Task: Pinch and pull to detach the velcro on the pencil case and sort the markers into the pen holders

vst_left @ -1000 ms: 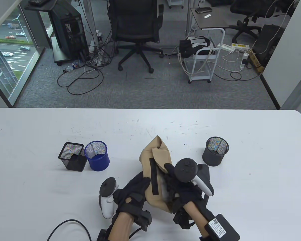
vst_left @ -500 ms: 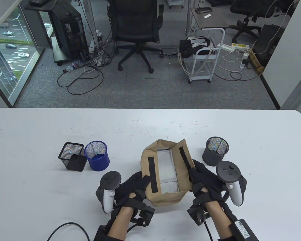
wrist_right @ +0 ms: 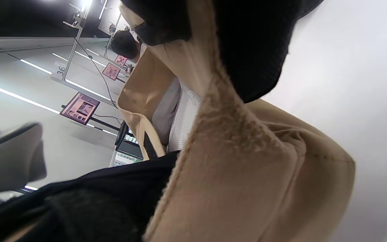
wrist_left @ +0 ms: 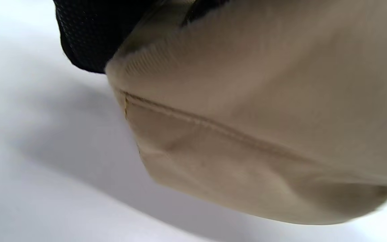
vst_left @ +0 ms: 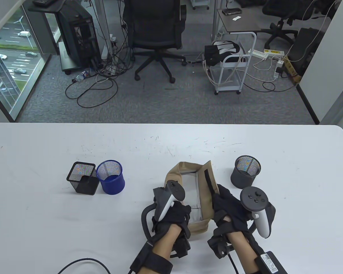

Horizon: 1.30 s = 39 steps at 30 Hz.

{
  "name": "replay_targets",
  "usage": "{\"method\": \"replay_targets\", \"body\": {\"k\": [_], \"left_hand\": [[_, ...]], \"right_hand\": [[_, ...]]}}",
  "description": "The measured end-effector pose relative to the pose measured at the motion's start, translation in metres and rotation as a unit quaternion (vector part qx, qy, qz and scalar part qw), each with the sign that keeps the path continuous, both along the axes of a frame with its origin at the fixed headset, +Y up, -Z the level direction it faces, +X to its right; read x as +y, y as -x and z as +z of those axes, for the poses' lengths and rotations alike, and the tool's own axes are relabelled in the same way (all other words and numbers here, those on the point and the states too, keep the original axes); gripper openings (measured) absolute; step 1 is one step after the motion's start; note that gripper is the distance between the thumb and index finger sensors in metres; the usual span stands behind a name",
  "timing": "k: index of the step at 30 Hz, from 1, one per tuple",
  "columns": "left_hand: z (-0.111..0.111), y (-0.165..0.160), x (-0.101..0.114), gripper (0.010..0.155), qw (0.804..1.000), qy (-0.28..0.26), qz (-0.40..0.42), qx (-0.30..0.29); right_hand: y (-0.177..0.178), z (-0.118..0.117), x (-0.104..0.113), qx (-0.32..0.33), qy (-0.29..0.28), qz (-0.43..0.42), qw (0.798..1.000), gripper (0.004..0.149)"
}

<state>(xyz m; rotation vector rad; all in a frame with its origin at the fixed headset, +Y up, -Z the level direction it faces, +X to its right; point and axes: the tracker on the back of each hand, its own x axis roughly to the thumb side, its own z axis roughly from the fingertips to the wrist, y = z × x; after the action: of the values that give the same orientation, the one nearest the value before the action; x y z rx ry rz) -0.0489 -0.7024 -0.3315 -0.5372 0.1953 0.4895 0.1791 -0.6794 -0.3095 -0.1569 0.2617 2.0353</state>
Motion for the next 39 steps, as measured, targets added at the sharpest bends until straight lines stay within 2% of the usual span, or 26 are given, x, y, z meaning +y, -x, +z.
{"method": "replay_targets", "body": {"k": [2, 3, 4, 6, 7, 9, 11, 14, 16, 18, 20, 23, 25, 31, 35, 37, 39], "left_hand": [[0.001, 0.018, 0.004, 0.089, 0.994, -0.001, 0.106, 0.022], [0.001, 0.028, 0.007, 0.074, 0.990, -0.010, 0.129, 0.048], [0.001, 0.038, 0.010, 0.069, 0.989, -0.023, 0.130, 0.063], [0.001, 0.054, 0.014, 0.065, 0.990, -0.047, 0.120, 0.062], [0.004, 0.058, 0.015, 0.065, 0.984, -0.045, 0.155, 0.080], [0.007, 0.059, 0.017, 0.064, 0.977, -0.054, 0.180, 0.099], [0.008, 0.060, 0.019, 0.065, 0.976, -0.062, 0.176, 0.108], [0.010, 0.062, 0.020, 0.065, 0.976, -0.070, 0.171, 0.115], [0.011, 0.062, 0.019, 0.065, 0.975, -0.064, 0.180, 0.115], [0.012, 0.061, 0.018, 0.065, 0.975, -0.061, 0.183, 0.113], [0.013, 0.059, 0.016, 0.066, 0.973, -0.058, 0.195, 0.114], [0.015, 0.056, 0.015, 0.066, 0.971, -0.062, 0.205, 0.110], [0.017, 0.053, 0.015, 0.067, 0.969, -0.062, 0.213, 0.106], [0.020, 0.050, 0.014, 0.067, 0.964, -0.060, 0.240, 0.098], [0.021, 0.054, 0.015, 0.067, 0.960, -0.062, 0.253, 0.104], [0.020, 0.058, 0.015, 0.067, 0.961, -0.070, 0.244, 0.113], [0.019, 0.062, 0.014, 0.067, 0.958, -0.069, 0.247, 0.125]], "right_hand": [[-0.006, -0.002, -0.001, 0.002, 0.002, -0.002, 1.000, 0.051], [-0.010, -0.004, -0.002, -0.002, 0.004, 0.000, 1.000, 0.051], [-0.014, -0.006, -0.002, -0.003, 0.004, 0.006, 1.000, 0.051], [-0.018, -0.009, -0.003, 0.009, 0.013, 0.004, 1.000, 0.051], [-0.018, -0.011, -0.002, 0.020, 0.015, 0.011, 1.000, 0.051], [-0.013, -0.012, 0.007, 0.029, 0.016, 0.070, 0.997, 0.052], [-0.008, -0.010, 0.024, 0.019, -0.016, 0.174, 0.984, 0.058], [0.007, -0.002, 0.056, -0.011, -0.090, 0.322, 0.942, 0.068], [0.019, 0.001, 0.073, -0.029, -0.130, 0.371, 0.919, 0.068], [0.035, -0.002, 0.085, -0.011, -0.141, 0.384, 0.913, 0.066], [0.048, -0.007, 0.087, 0.019, -0.114, 0.374, 0.920, 0.065], [0.074, -0.019, 0.079, 0.082, -0.045, 0.360, 0.928, 0.068], [0.094, -0.030, 0.064, 0.120, 0.015, 0.376, 0.919, 0.075], [0.129, -0.048, 0.025, 0.164, 0.076, 0.438, 0.881, 0.096], [0.139, -0.052, 0.009, 0.172, 0.080, 0.472, 0.861, 0.102], [0.145, -0.050, 0.006, 0.167, 0.062, 0.515, 0.839, 0.101], [0.146, -0.047, 0.009, 0.168, 0.046, 0.512, 0.841, 0.099]]}}
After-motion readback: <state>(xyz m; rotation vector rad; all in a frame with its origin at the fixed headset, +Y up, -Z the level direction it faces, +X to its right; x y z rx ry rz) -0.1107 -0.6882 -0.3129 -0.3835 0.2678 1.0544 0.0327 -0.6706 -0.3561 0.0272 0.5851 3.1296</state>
